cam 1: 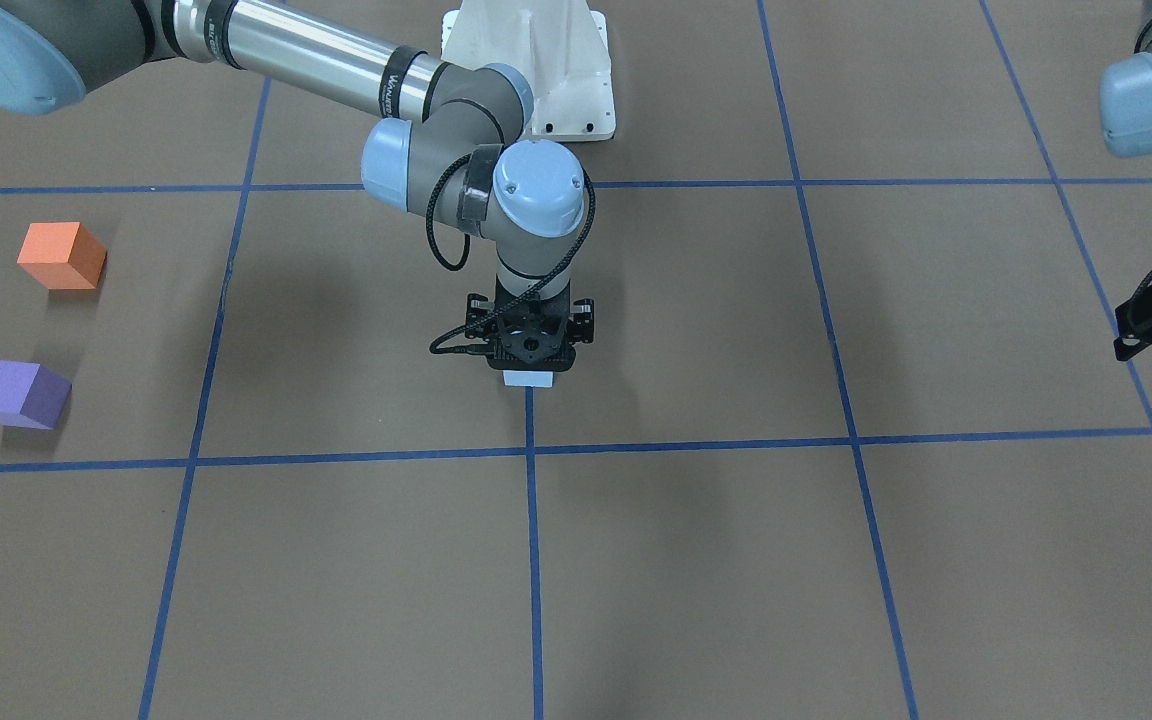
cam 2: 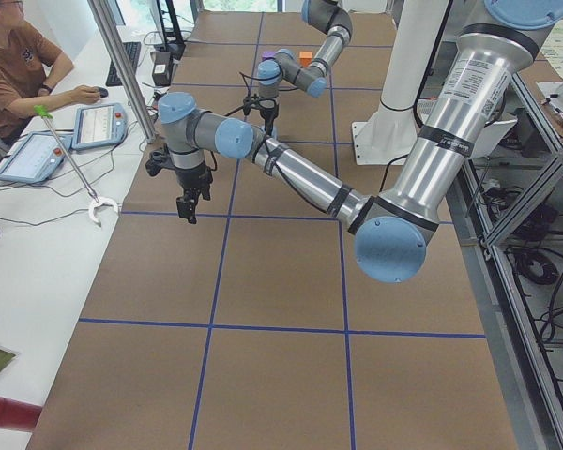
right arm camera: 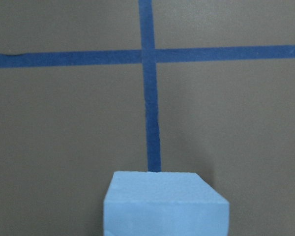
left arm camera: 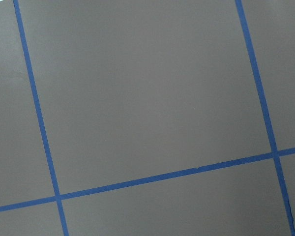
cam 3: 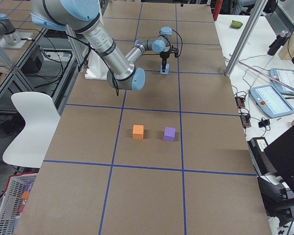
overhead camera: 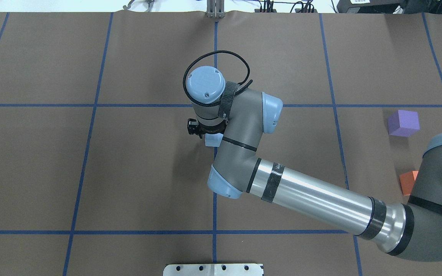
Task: Place blue block between orange and purple blocks
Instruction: 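Carry the light blue cube with the right gripper toward the purple cube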
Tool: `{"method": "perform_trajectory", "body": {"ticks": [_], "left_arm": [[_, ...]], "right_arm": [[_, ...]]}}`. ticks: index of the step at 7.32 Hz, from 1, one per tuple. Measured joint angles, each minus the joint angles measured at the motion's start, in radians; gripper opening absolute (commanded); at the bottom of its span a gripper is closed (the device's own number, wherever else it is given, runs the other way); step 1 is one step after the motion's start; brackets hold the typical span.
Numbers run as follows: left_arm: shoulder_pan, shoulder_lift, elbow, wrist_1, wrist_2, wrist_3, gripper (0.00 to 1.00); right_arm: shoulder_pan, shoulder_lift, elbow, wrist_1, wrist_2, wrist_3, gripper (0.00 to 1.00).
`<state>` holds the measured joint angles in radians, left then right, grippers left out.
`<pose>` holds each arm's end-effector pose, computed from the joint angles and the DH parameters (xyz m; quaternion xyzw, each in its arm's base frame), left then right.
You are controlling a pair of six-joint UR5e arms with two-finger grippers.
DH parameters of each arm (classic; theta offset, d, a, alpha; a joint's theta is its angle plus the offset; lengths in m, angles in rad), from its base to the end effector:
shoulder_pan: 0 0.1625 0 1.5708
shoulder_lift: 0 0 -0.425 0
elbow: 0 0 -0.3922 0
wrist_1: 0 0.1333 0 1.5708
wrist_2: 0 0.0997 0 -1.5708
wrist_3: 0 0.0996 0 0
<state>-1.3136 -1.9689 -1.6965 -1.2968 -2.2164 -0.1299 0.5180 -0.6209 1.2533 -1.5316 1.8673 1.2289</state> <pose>0.0869 -0.6189 0.4105 0.0554 0.3316 0.0993 0.9365 -0.6429 -0.4863 0.1905 0.0091 -0.3544 0.0336 0.9345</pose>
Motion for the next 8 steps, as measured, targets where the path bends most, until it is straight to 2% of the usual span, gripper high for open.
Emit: {"method": "perform_trajectory", "body": {"ticks": [2,4,6,8], "left_arm": [[0.001,0.006,0.000,-0.002,0.000,0.000,1.00],[-0.001,0.007,-0.002,-0.001,0.000,0.005,1.00],[-0.024,0.052,-0.011,-0.010,-0.001,0.097,1.00],[-0.086,0.123,-0.015,-0.032,-0.025,0.172,1.00]], "right_arm": [[0.004,-0.005,0.000,0.047,-0.019,0.007,0.00],[0.041,-0.003,0.073,-0.013,0.003,0.009,0.00],[0.111,-0.041,0.302,-0.219,0.064,-0.003,0.00],[0.214,-0.191,0.562,-0.354,0.115,-0.038,0.00]]}}
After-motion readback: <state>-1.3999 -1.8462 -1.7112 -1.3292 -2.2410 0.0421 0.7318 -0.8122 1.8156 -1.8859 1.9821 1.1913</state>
